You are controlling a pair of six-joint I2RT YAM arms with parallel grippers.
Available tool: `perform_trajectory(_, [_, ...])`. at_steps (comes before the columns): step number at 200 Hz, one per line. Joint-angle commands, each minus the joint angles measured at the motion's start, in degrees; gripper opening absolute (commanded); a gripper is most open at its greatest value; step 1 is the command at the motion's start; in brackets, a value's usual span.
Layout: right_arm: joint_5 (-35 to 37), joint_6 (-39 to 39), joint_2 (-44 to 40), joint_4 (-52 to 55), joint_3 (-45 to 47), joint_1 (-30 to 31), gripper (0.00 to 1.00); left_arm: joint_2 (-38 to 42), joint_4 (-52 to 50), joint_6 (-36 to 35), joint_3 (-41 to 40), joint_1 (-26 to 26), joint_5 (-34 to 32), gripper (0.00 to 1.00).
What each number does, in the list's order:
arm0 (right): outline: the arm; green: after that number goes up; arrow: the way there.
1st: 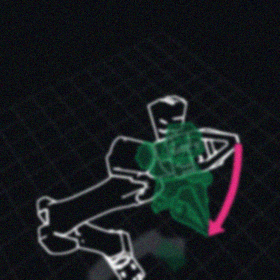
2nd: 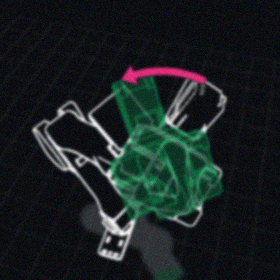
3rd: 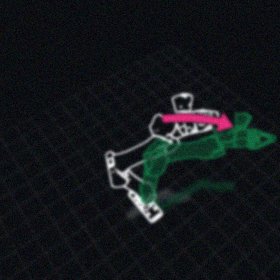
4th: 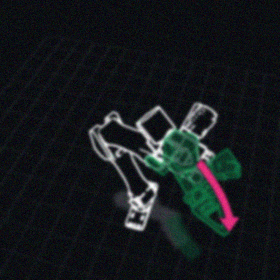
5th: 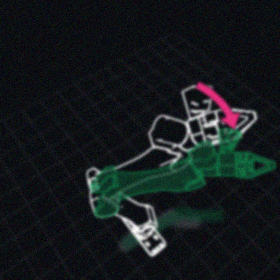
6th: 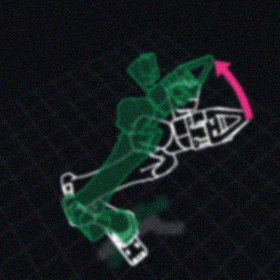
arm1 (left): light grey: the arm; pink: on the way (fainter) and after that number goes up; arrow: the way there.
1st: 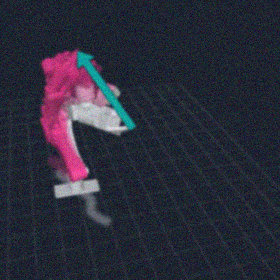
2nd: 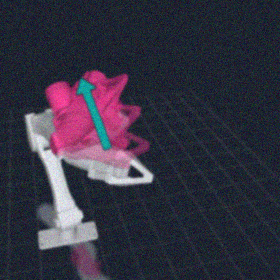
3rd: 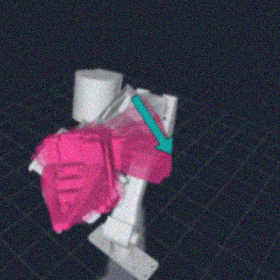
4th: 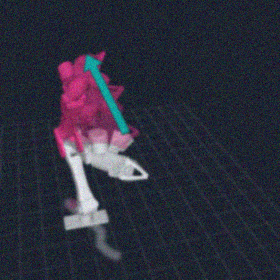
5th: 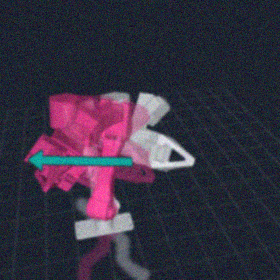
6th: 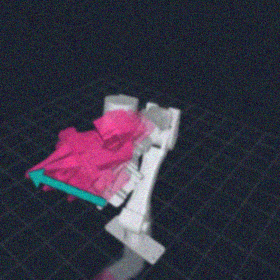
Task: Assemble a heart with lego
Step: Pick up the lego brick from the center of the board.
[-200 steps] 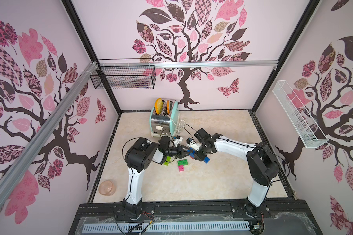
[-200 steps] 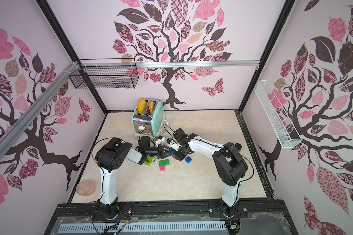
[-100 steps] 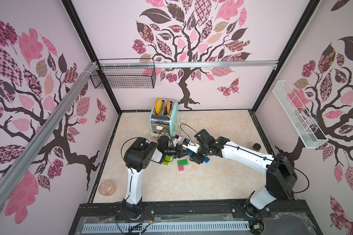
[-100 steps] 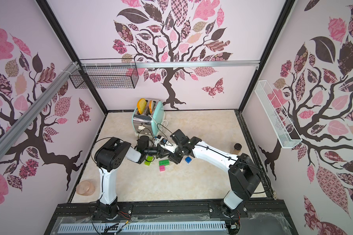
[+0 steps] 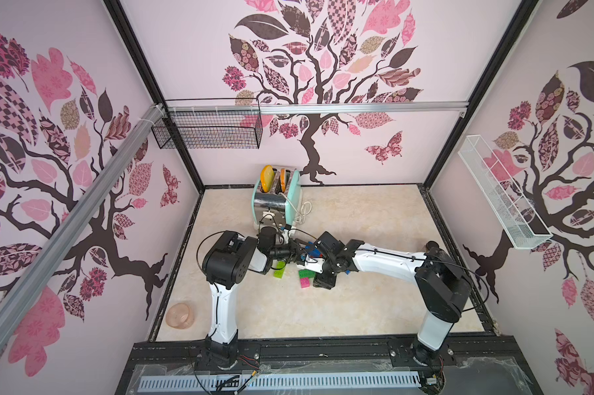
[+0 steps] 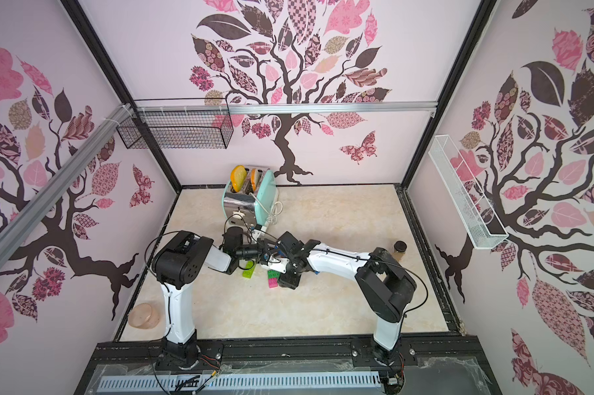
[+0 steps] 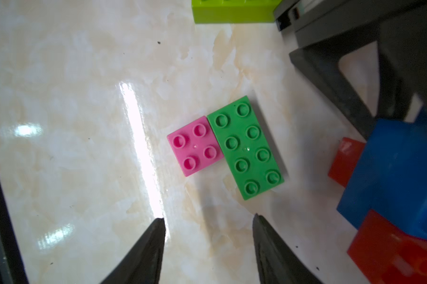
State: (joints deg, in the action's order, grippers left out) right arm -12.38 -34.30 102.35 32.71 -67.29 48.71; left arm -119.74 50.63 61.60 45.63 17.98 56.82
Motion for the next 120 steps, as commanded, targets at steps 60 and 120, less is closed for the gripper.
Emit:
perform_trajectory(60, [5.0,-7.8,5.6,-4.4,-6.0,0.5,0.63,0.1,-1.5,-0.2,-1.1,-0.6,-2.1,0.37])
perform_trajectory(120, [3.4,-9.6,9.9,-1.8,-9.1,0.3,0.64,-0.1,-1.2,0.1,-1.1,-0.7,-1.9,0.37])
